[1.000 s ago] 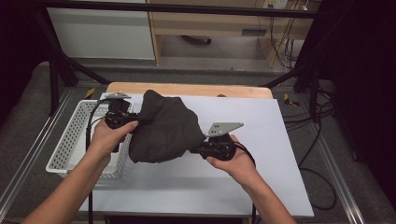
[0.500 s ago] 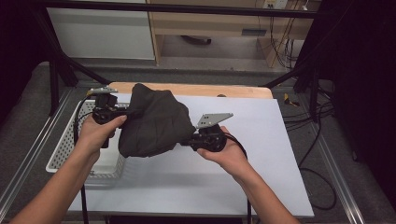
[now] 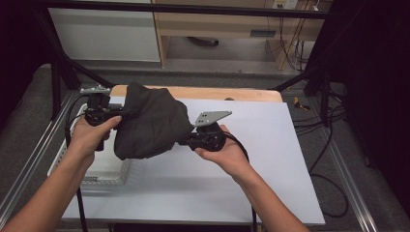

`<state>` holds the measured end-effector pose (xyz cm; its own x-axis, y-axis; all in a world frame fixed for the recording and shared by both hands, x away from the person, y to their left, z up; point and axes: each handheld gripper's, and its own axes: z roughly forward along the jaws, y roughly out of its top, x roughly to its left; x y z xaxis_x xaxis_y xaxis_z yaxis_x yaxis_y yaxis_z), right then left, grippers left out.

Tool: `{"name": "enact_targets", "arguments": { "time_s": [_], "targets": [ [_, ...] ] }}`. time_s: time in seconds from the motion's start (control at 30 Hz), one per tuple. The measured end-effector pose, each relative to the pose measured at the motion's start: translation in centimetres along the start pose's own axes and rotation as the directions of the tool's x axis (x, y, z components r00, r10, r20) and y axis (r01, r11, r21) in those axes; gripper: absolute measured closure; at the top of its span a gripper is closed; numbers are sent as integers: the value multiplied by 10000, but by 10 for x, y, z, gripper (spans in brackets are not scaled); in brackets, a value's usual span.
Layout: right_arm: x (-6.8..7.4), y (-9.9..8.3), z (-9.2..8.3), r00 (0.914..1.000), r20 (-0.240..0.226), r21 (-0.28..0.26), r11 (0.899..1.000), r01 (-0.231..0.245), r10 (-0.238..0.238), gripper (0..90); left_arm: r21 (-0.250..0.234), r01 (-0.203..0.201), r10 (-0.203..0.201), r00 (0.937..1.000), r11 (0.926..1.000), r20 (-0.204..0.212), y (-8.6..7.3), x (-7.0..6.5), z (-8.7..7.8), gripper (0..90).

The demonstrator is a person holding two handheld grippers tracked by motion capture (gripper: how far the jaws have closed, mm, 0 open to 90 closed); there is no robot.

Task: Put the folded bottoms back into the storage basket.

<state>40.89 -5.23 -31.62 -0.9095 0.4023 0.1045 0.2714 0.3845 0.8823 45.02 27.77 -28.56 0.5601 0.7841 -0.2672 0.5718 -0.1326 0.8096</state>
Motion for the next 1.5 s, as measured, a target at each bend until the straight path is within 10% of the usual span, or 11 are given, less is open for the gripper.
{"name": "enact_targets", "arguments": {
  "time_s": [1.5],
  "targets": [
    [15,38,63,9978,-456,-256,9986,472,-483,848,-521,257,-305,9952,9983,-933,-12,47,-54,686]
  ]
}}
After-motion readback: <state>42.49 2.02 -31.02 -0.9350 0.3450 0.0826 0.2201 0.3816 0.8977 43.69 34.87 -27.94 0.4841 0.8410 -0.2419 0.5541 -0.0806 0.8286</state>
